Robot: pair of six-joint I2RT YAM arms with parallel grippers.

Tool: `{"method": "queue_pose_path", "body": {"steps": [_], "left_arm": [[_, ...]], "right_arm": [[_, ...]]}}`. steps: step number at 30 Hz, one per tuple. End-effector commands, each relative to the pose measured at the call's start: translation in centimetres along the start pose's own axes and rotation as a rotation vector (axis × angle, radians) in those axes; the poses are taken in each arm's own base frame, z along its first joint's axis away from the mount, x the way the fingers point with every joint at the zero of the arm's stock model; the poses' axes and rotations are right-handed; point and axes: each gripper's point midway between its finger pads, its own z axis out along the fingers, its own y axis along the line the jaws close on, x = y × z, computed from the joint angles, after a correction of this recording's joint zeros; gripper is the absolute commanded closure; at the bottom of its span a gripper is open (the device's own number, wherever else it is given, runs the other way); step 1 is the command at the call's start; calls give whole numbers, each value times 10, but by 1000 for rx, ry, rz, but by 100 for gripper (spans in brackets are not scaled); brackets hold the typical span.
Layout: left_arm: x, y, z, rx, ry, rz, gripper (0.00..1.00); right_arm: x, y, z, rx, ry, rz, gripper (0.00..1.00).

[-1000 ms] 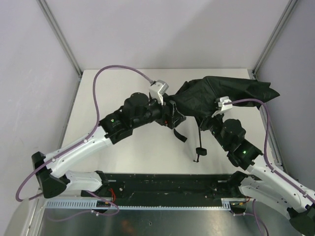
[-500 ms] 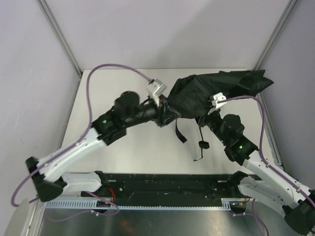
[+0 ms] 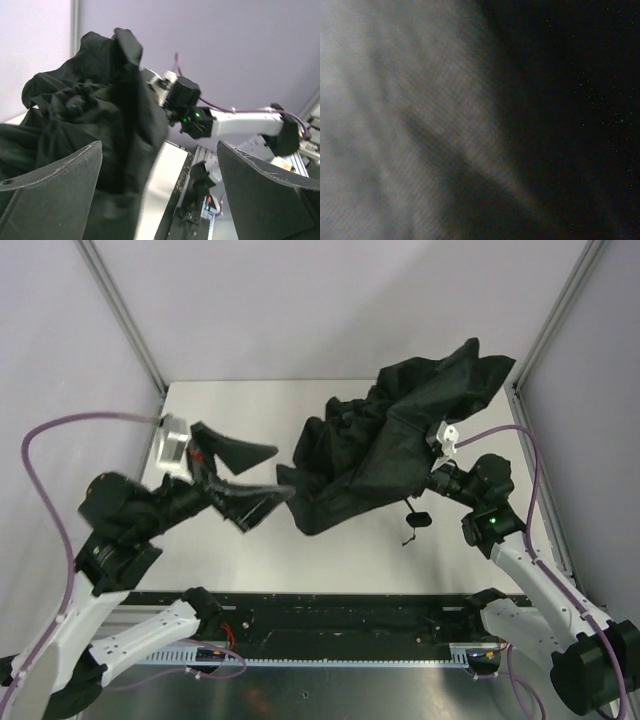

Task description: Put away the umbrella

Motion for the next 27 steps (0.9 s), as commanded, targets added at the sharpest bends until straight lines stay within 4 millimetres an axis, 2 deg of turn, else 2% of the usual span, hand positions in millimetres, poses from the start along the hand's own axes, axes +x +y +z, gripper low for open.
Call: {"method": "queue_pose_path", "body": {"steps": [1,6,15,21,22,23,27], "left_arm": [[29,56,52,-148,112,-190,1],[41,84,82,-196,148,-221,1],[42,96,109,-205,97,-296,1],[47,87,139,-65,106,-372,1],[48,86,142,-43,105,-379,6],[49,85,144,-27,101,-382,16],[41,76,143,41,58,-330,65]], "right_arm": [[-68,39,0,-204,-168,-107,100],[-71,45,7,-223,-176,-81,100],[-61,55,20,-221,-122,-112,100],[-55,67,24,-226,-89,-159,100],[-56,69,24,-231,-90,-163,100],[-57,70,24,-234,-91,-163,100],[-62,68,21,-191,-90,-100,100]]}}
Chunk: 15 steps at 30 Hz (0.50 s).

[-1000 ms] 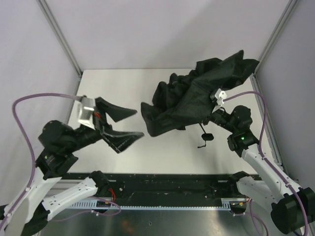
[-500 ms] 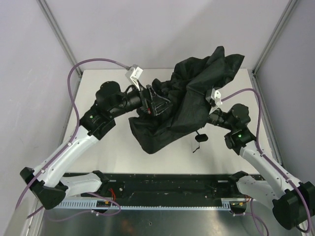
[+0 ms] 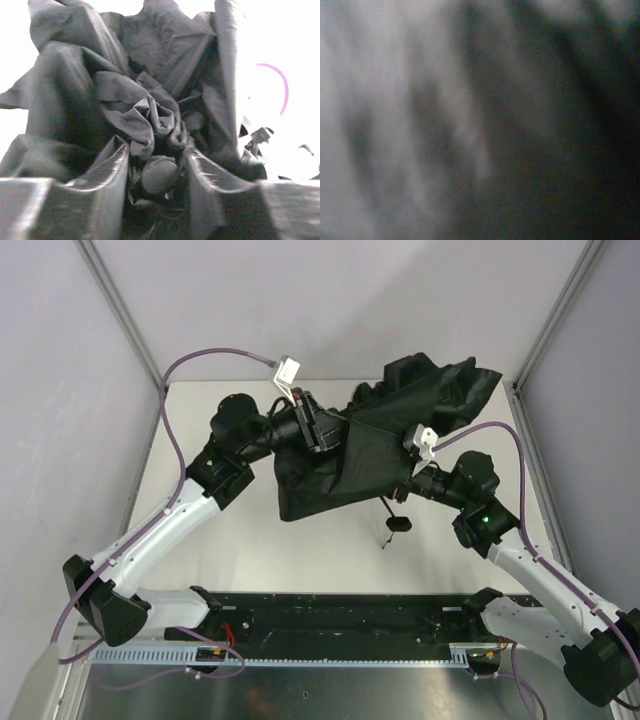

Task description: Put away the umbrella

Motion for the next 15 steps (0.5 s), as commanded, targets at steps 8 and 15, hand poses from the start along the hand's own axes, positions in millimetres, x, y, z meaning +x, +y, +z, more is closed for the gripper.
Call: {"method": "queue_pose_path", "body": {"steps": [8,15], "left_arm": [[-36,-57,-25,292,-104,123,100],[-51,-60,-40,348,-115,130,100]], "right_arm": [[-35,12,-32,179,-25,234,12],[-14,42,-77,228,74,417,1]]}}
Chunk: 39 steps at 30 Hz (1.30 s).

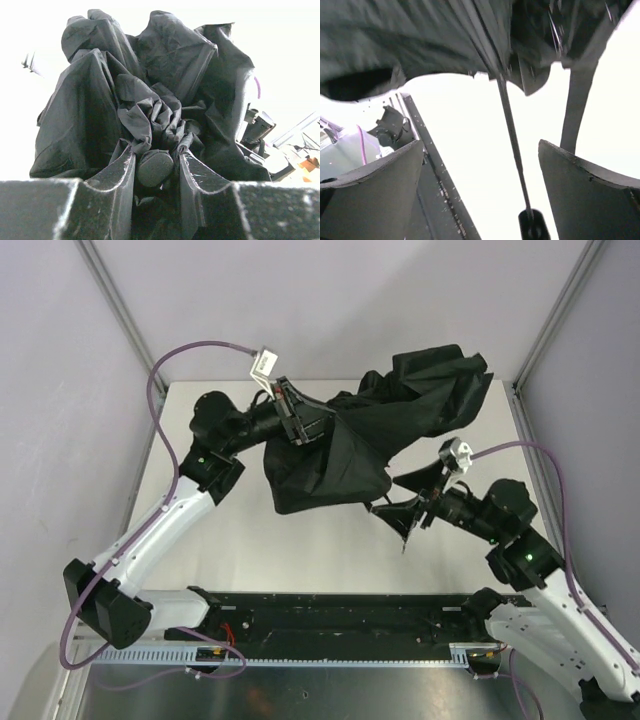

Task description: Put away the umbrella

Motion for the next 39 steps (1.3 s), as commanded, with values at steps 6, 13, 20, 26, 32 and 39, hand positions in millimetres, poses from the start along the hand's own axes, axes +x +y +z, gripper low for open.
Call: {"method": "queue_pose_path", "body": {"steps": [6,13,20,26,32,39], "left_arm": [[-22,-60,-24,249,-20,121,100],[-11,-77,-36,332,-8,132,100],[-17,-90,-40,373,-28,143,100],[-18,-99,-44,406,-29,157,100],[-19,-100,-42,424,-33,140,100],[-13,-97,-36,431,-27,120,100]], "right_arm": [[-7,6,-32,124,-41,338,2],[-58,43,2,-241,-196,455,35],[-36,54,10,-321,-135,394,40],[-7,58,4,-325,-77,377,41],[5,75,18,-444,-67,400,49],[-7,75,29,-487,-128,391,80]]}}
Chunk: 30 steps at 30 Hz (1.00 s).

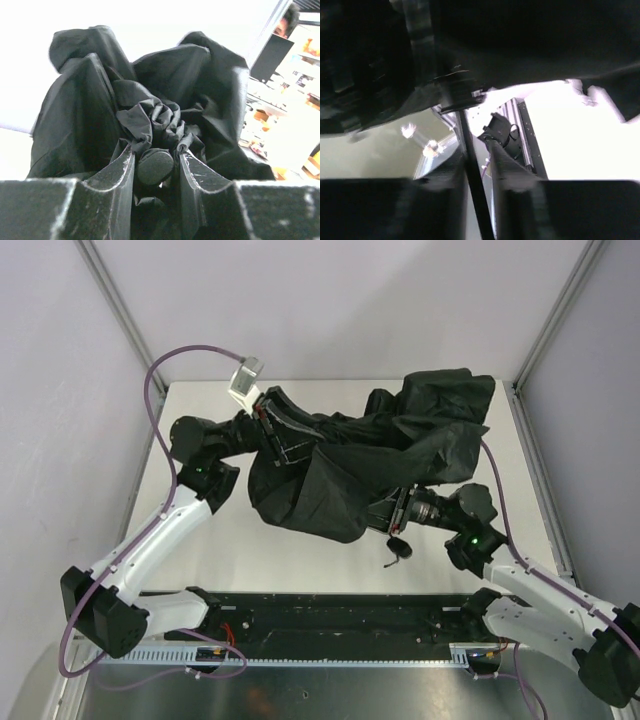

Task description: Put away the umbrella

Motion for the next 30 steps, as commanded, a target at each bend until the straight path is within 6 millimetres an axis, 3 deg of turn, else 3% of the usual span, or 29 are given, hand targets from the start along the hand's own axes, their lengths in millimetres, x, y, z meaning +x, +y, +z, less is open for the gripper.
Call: {"method": "queue_pose_path", "body": {"steps": [1,4,5,7,8,9,11,15,18,22,26,27,30], "left_arm": [[-15,-20,5,60,-45,54,100],[-14,-19,6,68,-36,51,100],[-16,-17,5,59,-42,29,94],[-18,-16,3,41,-60,-13,62],[-19,-18,2,29,-72,-23,37],[-19,-17,-1,7,-83,-33,20],[-18,-9,-8,-72,-83,-35,6],[-28,15,-33,-324,-84,34,1],[-39,35,-65,-562,-95,103,1],[-46,43,-109,-783,-193,158,1],[-19,38,-117,-774,-185,77,19],[-9,38,-115,-750,-163,42,20],[20,42,-102,-686,-69,-10,8]], "right_arm": [[-24,23,3,-94,-86,-81,90],[-25,22,-1,-67,-137,-128,99],[-26,21,-5,-46,-171,-155,99],[-32,19,-18,-3,-263,-211,100],[-36,19,-24,17,-301,-232,100],[-40,18,-28,37,-327,-251,100],[-43,14,-35,80,-357,-276,100],[-45,-1,-48,163,-407,-288,100],[-49,-16,-56,220,-445,-278,100],[-55,-34,-64,287,-463,-273,100],[-63,-47,-73,319,-471,-245,100],[-64,-48,-74,317,-467,-242,100],[-66,-49,-77,309,-455,-245,100]]}}
